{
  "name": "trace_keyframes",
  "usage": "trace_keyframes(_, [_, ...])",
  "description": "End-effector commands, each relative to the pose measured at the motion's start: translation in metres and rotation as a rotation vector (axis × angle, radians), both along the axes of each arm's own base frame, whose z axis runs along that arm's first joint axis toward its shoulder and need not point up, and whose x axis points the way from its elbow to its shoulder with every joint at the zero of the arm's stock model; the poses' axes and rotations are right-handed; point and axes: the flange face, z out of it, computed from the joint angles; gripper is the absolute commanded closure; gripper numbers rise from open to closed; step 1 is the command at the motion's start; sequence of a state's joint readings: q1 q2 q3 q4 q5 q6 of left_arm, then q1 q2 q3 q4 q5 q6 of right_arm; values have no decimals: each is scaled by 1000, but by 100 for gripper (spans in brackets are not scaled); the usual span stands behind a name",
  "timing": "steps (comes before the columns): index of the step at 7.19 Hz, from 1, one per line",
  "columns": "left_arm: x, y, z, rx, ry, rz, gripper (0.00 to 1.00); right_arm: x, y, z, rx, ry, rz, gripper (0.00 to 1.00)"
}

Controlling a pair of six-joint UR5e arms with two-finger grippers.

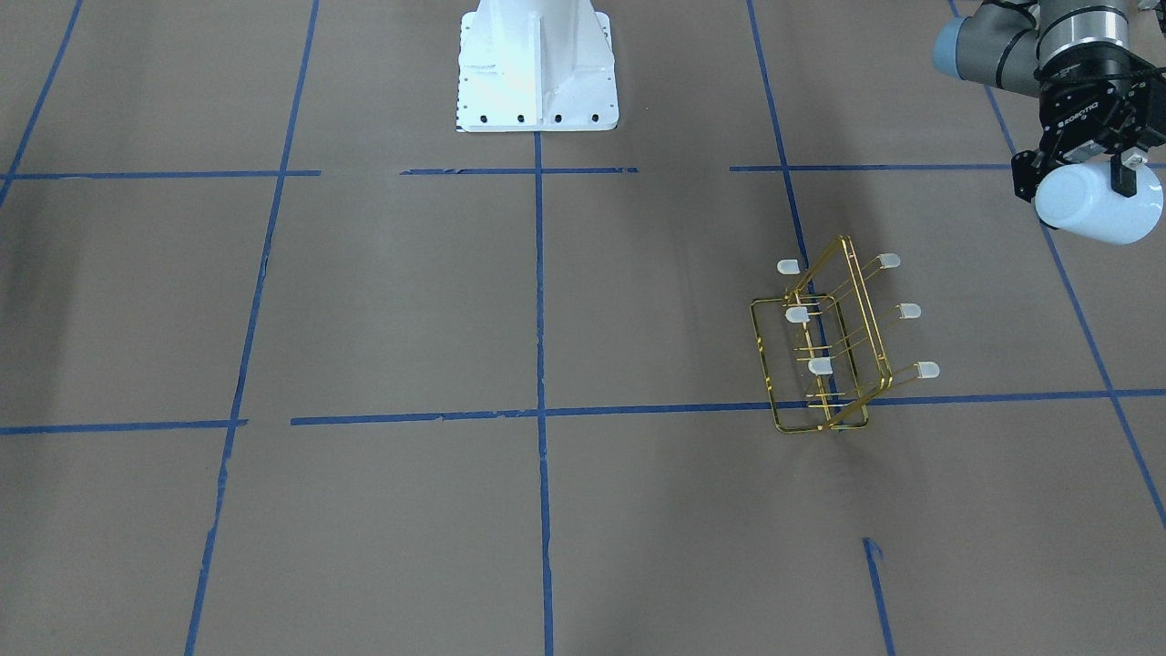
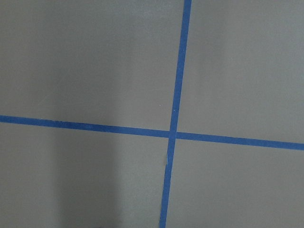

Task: Hang cup on cup holder
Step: 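Rotate the left wrist to turn the cup upside down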

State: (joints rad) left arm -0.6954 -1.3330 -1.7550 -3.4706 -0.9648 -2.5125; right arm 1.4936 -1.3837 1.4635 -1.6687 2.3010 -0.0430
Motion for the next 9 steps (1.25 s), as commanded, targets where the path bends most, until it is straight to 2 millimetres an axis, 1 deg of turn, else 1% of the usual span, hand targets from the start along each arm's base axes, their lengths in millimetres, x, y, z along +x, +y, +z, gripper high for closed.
trace_keyframes(1, [-6,6,2,-34,220,53,100,0,0,0,0,0,0,0])
trace_keyframes(3, [-4,7,5,-80,375,92,100,0,0,0,0,0,0,0])
trace_keyframes(5, [-1,9,7,-129,606,158,100,0,0,0,0,0,0,0])
trace_keyframes(6, [7,11,9,-160,681,188,100,0,0,0,0,0,0,0])
trace_keyframes(7, [21,17,11,-193,758,174,100,0,0,0,0,0,0,0])
trace_keyframes(9, [44,36,14,-217,902,149,100,0,0,0,0,0,0,0])
